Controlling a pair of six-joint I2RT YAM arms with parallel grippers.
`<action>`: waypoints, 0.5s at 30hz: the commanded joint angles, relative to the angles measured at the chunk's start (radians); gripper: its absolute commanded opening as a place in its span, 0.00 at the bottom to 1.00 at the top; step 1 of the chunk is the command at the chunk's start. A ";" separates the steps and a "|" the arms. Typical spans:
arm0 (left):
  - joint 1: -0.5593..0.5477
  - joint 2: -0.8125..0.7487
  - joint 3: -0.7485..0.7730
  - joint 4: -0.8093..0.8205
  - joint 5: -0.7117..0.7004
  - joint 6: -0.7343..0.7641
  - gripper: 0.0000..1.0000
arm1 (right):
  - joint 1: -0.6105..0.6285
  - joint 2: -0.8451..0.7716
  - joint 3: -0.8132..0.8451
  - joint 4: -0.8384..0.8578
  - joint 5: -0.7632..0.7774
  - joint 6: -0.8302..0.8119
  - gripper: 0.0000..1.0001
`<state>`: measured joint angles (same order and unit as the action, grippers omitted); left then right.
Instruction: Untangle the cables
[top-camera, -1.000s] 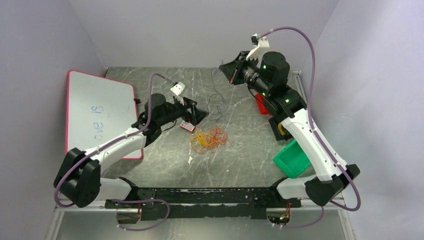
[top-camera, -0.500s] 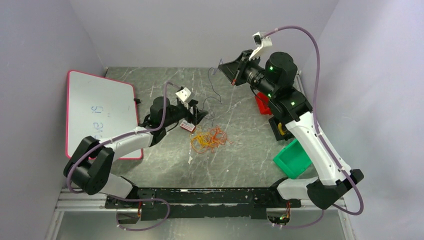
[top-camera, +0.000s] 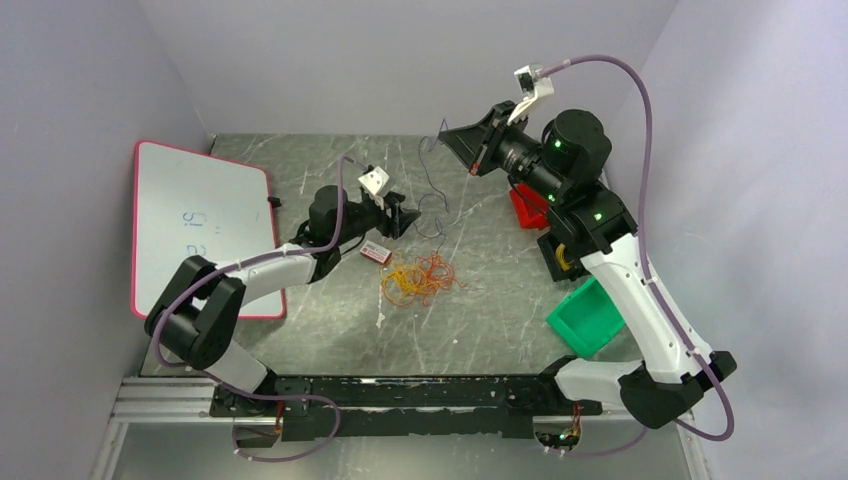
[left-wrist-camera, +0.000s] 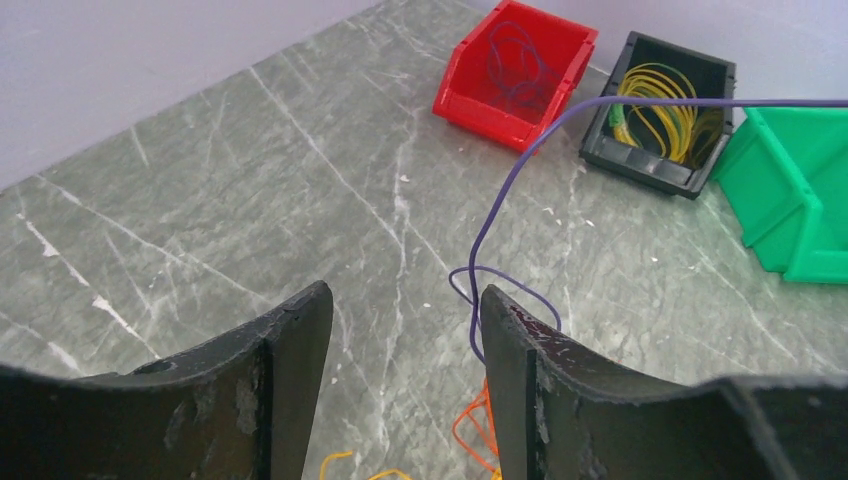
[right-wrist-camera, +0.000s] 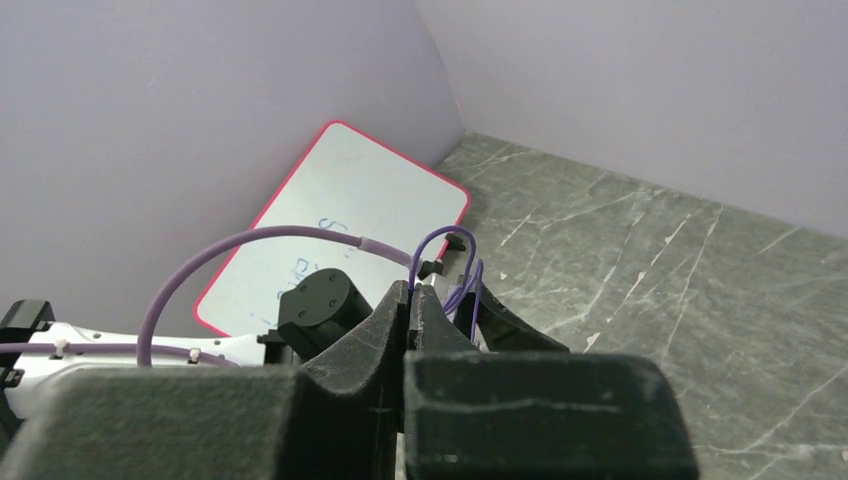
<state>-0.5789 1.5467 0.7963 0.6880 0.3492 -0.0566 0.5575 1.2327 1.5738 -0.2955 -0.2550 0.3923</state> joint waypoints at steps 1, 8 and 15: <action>-0.005 0.011 0.035 0.078 0.095 -0.038 0.62 | -0.004 -0.021 -0.015 0.025 -0.008 0.007 0.00; -0.005 0.023 0.045 0.064 0.172 -0.074 0.44 | -0.005 -0.022 -0.017 0.014 0.013 -0.004 0.00; -0.005 0.005 0.062 0.011 0.168 -0.075 0.12 | -0.005 -0.034 -0.042 -0.046 0.113 -0.002 0.00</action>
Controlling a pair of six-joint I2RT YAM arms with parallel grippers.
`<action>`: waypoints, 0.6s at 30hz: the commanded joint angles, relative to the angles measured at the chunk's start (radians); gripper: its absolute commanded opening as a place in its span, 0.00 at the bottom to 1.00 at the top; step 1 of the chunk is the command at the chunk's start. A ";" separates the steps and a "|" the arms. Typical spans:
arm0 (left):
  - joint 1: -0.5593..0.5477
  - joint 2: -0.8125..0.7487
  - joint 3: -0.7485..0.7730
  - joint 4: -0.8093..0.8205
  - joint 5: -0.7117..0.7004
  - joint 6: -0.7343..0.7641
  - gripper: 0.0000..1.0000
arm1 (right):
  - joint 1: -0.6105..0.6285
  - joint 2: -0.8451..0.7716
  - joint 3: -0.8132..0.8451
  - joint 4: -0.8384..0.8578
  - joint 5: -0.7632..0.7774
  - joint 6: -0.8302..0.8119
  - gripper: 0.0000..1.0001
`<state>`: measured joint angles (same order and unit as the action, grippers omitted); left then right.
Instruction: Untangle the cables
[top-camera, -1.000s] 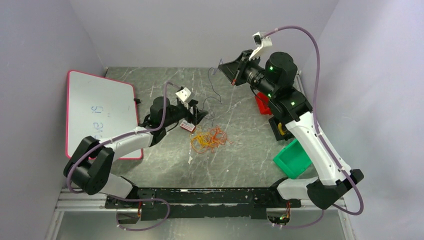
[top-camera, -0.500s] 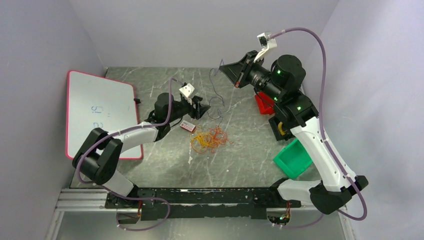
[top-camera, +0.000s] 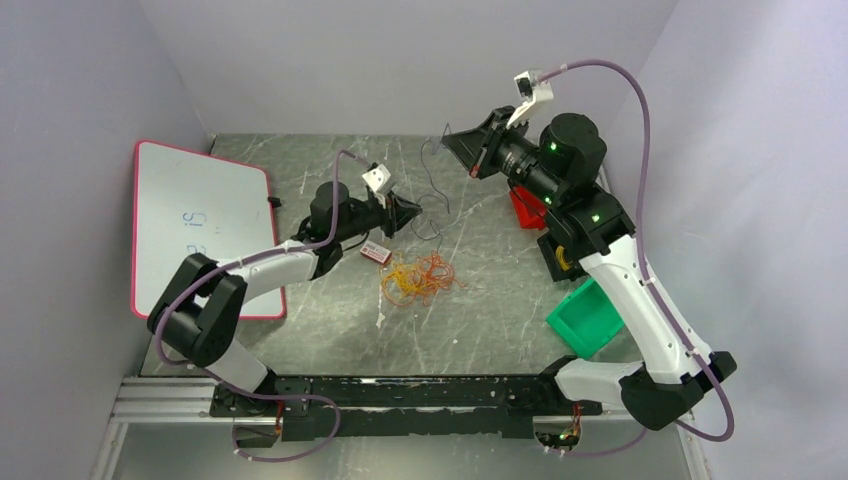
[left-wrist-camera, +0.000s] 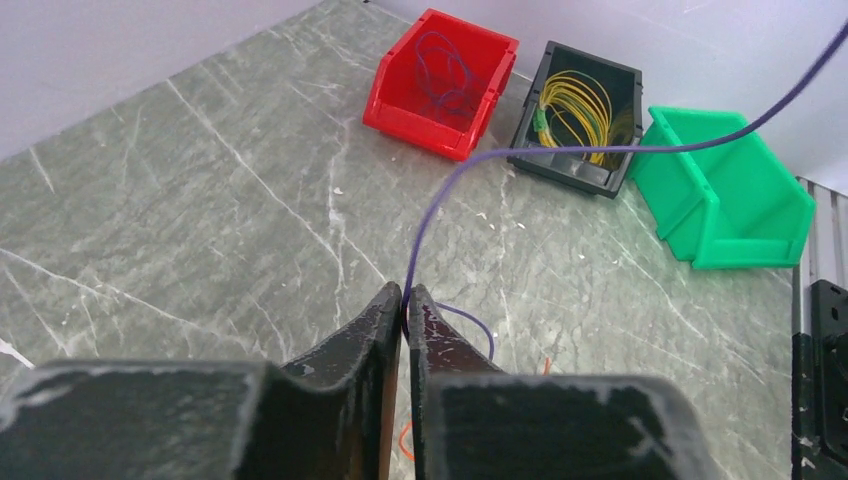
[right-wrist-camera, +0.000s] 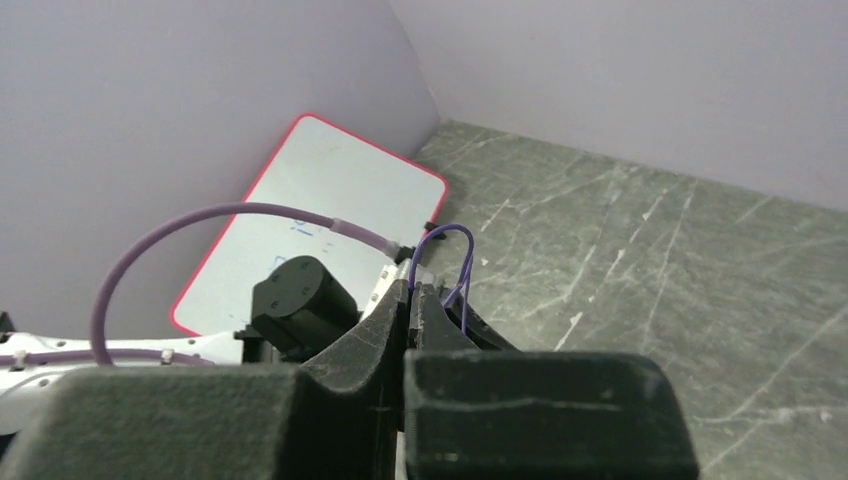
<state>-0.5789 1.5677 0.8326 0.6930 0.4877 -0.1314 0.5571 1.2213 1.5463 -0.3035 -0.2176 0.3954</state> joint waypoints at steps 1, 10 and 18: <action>-0.005 -0.031 0.018 0.010 0.009 0.003 0.08 | -0.006 -0.023 -0.014 -0.059 0.101 -0.004 0.00; -0.003 -0.175 0.058 -0.218 -0.188 0.182 0.07 | -0.008 -0.040 -0.080 -0.259 0.390 -0.065 0.25; -0.004 -0.228 0.131 -0.330 -0.144 0.269 0.07 | -0.012 -0.033 -0.109 -0.177 0.188 -0.169 0.31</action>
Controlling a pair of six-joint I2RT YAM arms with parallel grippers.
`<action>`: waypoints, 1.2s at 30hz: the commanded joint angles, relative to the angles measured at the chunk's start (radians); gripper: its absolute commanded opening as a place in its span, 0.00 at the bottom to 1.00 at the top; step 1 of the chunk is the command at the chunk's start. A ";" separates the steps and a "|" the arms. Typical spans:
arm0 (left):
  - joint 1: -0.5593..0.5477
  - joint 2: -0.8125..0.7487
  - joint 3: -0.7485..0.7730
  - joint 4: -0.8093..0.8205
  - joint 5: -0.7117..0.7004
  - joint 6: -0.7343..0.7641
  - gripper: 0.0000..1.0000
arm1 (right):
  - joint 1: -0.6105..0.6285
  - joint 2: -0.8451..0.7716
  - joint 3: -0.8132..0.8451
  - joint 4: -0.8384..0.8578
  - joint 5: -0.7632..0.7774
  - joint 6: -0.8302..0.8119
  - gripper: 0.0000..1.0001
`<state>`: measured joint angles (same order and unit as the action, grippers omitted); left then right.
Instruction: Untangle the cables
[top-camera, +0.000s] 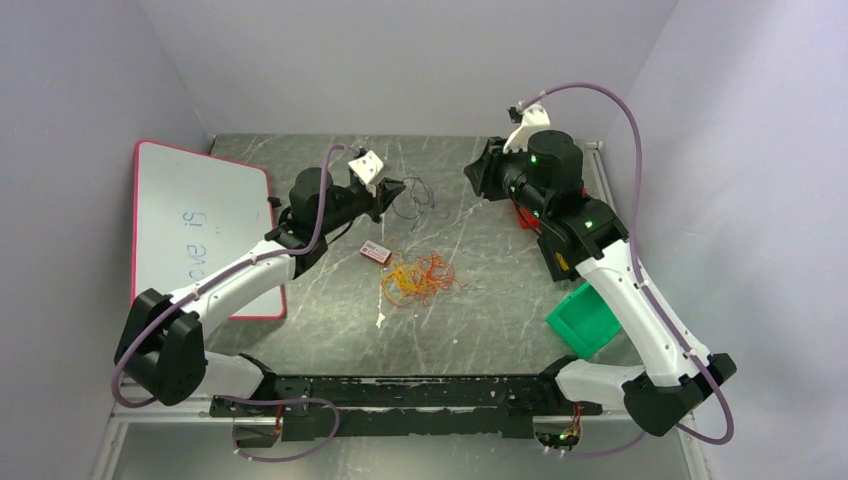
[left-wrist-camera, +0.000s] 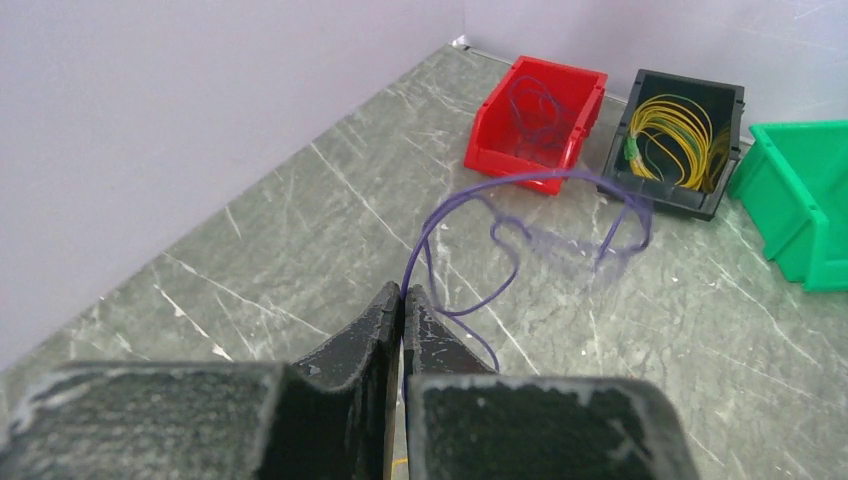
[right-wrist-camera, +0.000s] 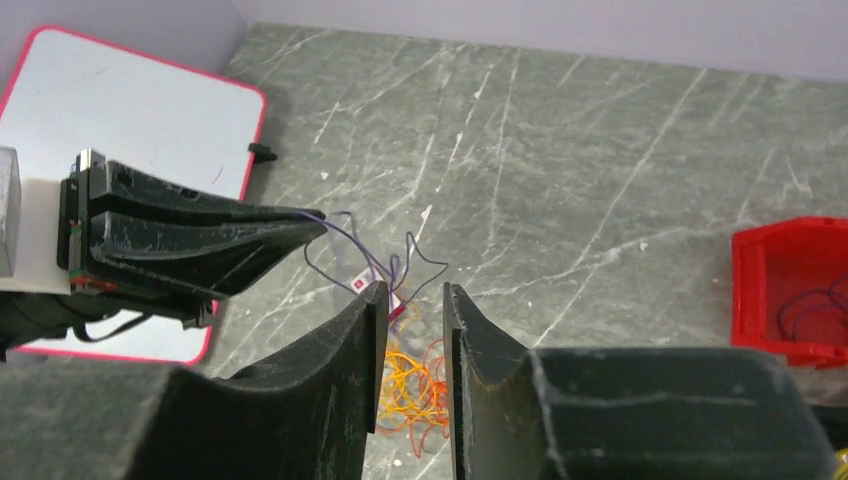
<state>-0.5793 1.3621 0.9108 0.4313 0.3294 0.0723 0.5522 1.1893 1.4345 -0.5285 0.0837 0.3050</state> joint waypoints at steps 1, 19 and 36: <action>-0.003 -0.026 0.056 -0.068 0.027 0.066 0.07 | -0.010 0.007 0.003 0.063 -0.176 -0.104 0.33; -0.003 -0.096 0.049 -0.108 0.156 0.146 0.07 | -0.015 0.054 0.034 0.012 -0.619 -0.368 0.60; -0.004 -0.105 0.077 -0.177 0.212 0.197 0.07 | -0.005 0.229 0.108 -0.086 -0.596 -0.283 0.60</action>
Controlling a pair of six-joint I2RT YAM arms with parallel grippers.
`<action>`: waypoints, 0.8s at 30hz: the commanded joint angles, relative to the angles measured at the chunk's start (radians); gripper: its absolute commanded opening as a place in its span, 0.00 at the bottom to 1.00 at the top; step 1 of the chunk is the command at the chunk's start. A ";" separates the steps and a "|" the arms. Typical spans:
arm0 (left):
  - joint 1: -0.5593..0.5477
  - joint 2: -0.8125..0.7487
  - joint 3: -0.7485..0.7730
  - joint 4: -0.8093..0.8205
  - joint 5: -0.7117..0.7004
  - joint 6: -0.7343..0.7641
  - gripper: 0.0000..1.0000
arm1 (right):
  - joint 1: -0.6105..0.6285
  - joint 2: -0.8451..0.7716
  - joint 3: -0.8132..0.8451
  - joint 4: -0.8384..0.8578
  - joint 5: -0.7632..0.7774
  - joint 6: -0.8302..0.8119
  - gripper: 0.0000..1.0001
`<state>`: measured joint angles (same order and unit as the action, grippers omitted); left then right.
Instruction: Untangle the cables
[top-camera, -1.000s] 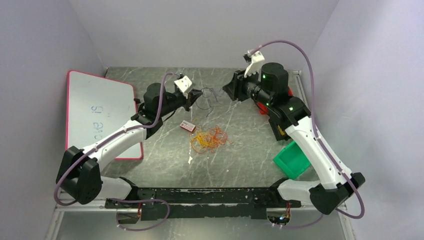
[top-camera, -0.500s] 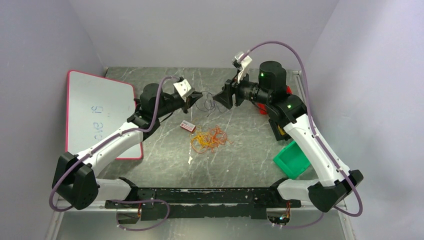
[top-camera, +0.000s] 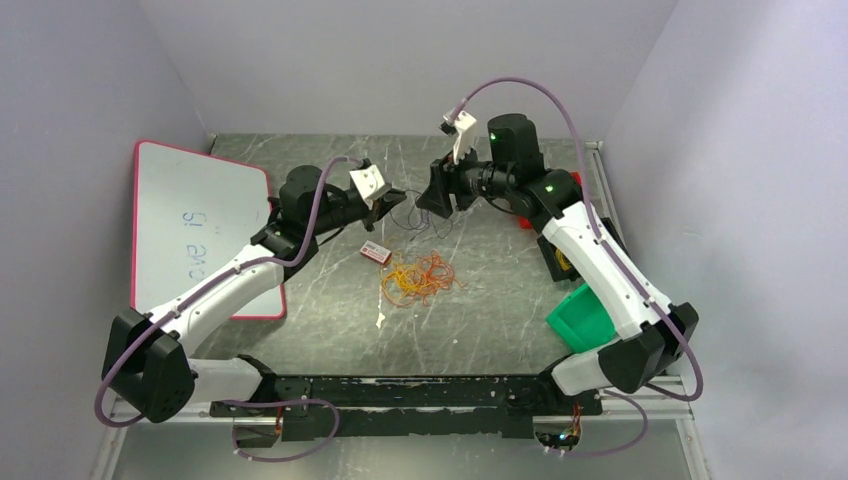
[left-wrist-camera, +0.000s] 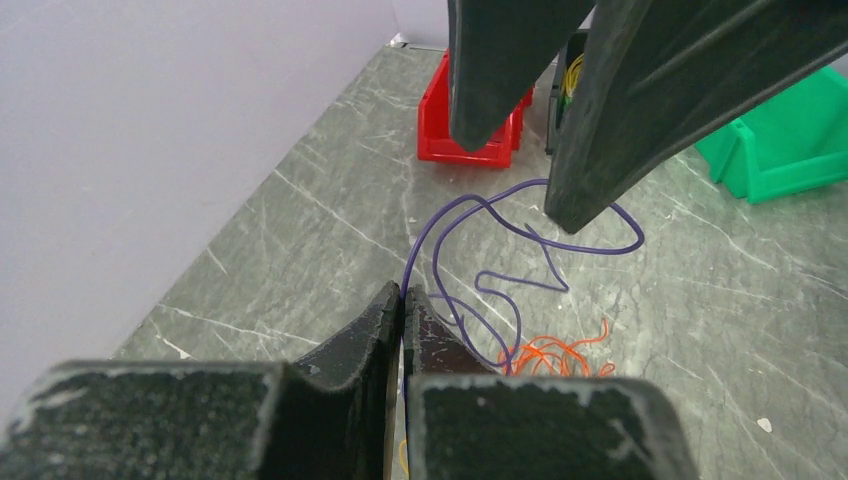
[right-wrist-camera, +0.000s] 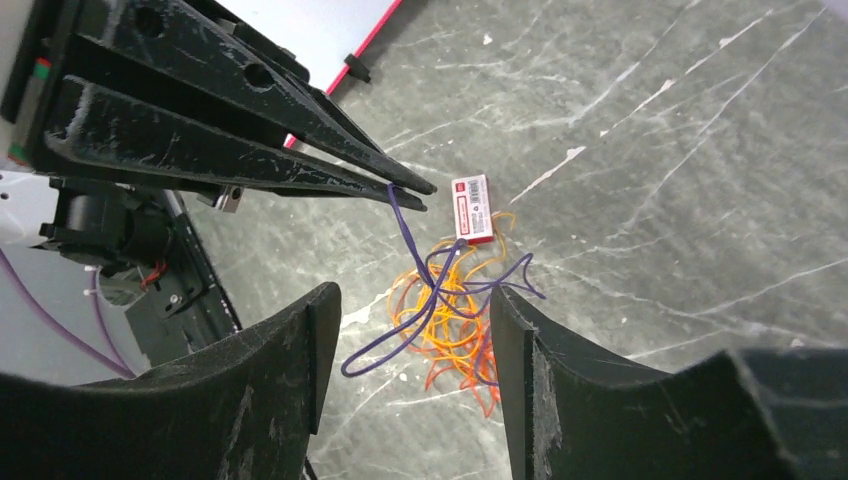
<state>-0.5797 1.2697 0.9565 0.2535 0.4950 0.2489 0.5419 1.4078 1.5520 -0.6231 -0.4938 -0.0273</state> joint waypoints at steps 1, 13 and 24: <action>-0.003 -0.011 0.032 -0.001 0.048 0.022 0.07 | 0.007 0.020 -0.004 0.010 -0.013 0.056 0.60; -0.002 -0.023 0.016 0.010 0.053 0.010 0.07 | 0.016 0.088 0.029 -0.003 0.037 0.076 0.45; -0.002 -0.015 0.017 0.023 0.063 -0.033 0.16 | 0.017 0.051 -0.019 0.087 0.074 0.124 0.05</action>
<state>-0.5797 1.2697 0.9565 0.2428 0.5228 0.2394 0.5560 1.5002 1.5520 -0.5964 -0.4507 0.0643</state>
